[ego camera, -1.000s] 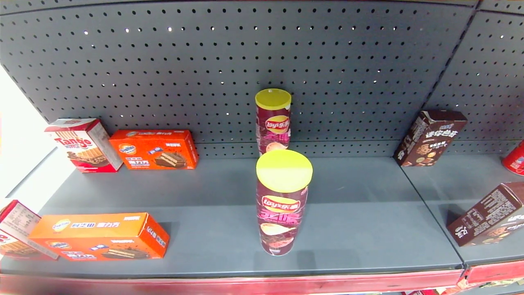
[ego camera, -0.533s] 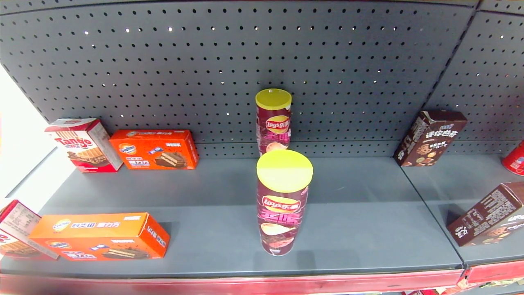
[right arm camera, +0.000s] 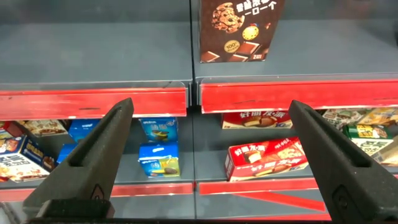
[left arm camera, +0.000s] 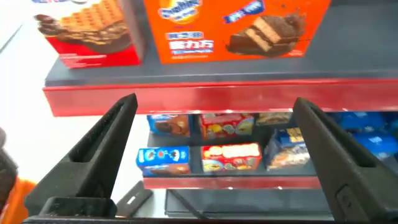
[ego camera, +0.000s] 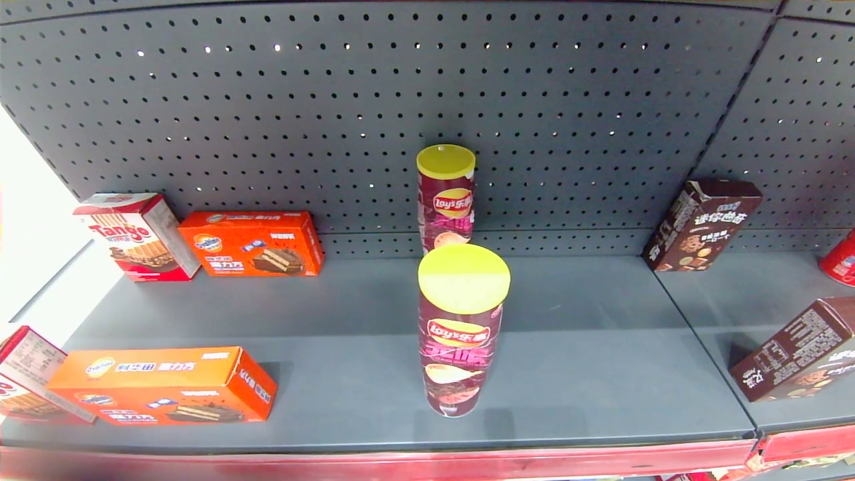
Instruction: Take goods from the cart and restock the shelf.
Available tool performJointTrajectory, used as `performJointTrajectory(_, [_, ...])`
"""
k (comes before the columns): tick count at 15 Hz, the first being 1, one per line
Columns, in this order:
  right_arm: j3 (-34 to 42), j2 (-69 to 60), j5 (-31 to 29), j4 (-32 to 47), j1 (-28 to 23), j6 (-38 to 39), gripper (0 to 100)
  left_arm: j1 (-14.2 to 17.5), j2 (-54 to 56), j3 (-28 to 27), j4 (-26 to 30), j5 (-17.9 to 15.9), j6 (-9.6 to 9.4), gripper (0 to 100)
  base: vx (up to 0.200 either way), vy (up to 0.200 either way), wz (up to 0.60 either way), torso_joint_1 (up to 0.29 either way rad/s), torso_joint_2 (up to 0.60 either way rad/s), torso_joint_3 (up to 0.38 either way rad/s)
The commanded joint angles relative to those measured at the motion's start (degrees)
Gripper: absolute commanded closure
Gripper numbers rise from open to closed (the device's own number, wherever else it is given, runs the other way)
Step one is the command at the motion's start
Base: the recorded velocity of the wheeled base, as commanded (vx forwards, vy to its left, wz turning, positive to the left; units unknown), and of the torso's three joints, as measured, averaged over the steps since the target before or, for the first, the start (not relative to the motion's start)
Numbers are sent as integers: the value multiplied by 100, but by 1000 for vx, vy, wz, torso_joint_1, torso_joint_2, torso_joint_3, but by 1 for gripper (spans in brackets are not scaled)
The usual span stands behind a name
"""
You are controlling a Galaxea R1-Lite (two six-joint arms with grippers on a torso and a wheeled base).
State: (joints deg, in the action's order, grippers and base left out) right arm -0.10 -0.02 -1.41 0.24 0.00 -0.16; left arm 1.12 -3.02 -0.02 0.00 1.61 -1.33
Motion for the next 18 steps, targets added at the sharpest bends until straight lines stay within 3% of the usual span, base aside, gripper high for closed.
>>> performJointTrajectory(1, [1, 2, 1, 2, 0, -2, 0, -86, 302, -6, 9, -12, 10, 0, 0, 0, 0, 0, 0, 0])
performJointTrajectory(5, [1, 2, 1, 2, 0, -2, 0, -86, 302, -6, 0, -47, 168, 0, 0, 0, 0, 0, 0, 0])
performJointTrajectory(7, [1, 2, 1, 2, 0, -2, 0, -95, 302, -6, 9, -310, -8, 0, 0, 0, 0, 0, 0, 0])
performJointTrajectory(18, [1, 2, 264, 11, 9, -37, 0, -95, 302, -6, 9, -337, 1, 0, 0, 0, 0, 0, 0, 0])
